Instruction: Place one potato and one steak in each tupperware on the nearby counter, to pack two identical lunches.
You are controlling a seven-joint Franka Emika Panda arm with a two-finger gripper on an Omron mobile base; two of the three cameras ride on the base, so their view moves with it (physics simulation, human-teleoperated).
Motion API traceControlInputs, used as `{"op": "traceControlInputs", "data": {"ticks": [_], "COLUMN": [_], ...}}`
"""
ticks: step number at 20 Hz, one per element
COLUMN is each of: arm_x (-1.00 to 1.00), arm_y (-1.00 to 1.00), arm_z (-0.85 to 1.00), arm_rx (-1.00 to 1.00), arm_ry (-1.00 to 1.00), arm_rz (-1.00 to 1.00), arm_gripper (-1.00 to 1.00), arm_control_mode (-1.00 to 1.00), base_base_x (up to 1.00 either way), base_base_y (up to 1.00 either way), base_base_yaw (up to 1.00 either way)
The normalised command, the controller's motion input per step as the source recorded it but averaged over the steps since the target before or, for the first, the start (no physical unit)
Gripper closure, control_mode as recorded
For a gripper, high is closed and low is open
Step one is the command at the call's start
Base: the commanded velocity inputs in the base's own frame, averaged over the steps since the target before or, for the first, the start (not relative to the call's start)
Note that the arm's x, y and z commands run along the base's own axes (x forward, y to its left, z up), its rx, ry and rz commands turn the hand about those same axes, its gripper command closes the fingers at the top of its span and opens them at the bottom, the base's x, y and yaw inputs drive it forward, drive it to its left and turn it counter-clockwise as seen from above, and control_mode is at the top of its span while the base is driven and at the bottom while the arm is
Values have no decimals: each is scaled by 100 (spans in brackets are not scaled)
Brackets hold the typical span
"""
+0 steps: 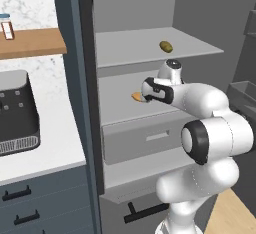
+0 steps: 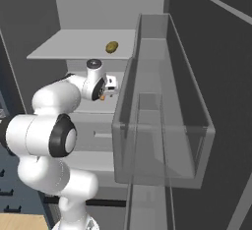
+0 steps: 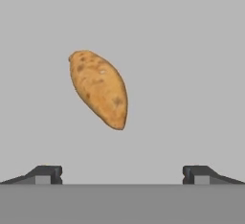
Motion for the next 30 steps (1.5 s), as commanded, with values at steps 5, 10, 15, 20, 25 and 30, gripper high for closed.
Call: {"op": "traceControlInputs", "data": {"ticks": [5,10,15,20,25,30], "arm_x": [18,1,6,25,25,12], "arm_y": [4,9,13,1,0,8], "arm_z": [-3,-13,-20,-10,0,-1], "arm_rx": [0,0,0,-1,0,0], "arm_ry": [0,-3,-4,-3,0,0], "arm_rz": [7,11,12,5,2,3], "arm_gripper": [-100,-100,-100,-100,-100,-100], "arm_control_mode": [-100,-100,-100,-100,-100,-100], "base_base_x": [0,0,0,0,0,0], "base_base_y": [0,0,0,0,0,0], "base_base_yaw": [0,0,0,0,0,0]}}
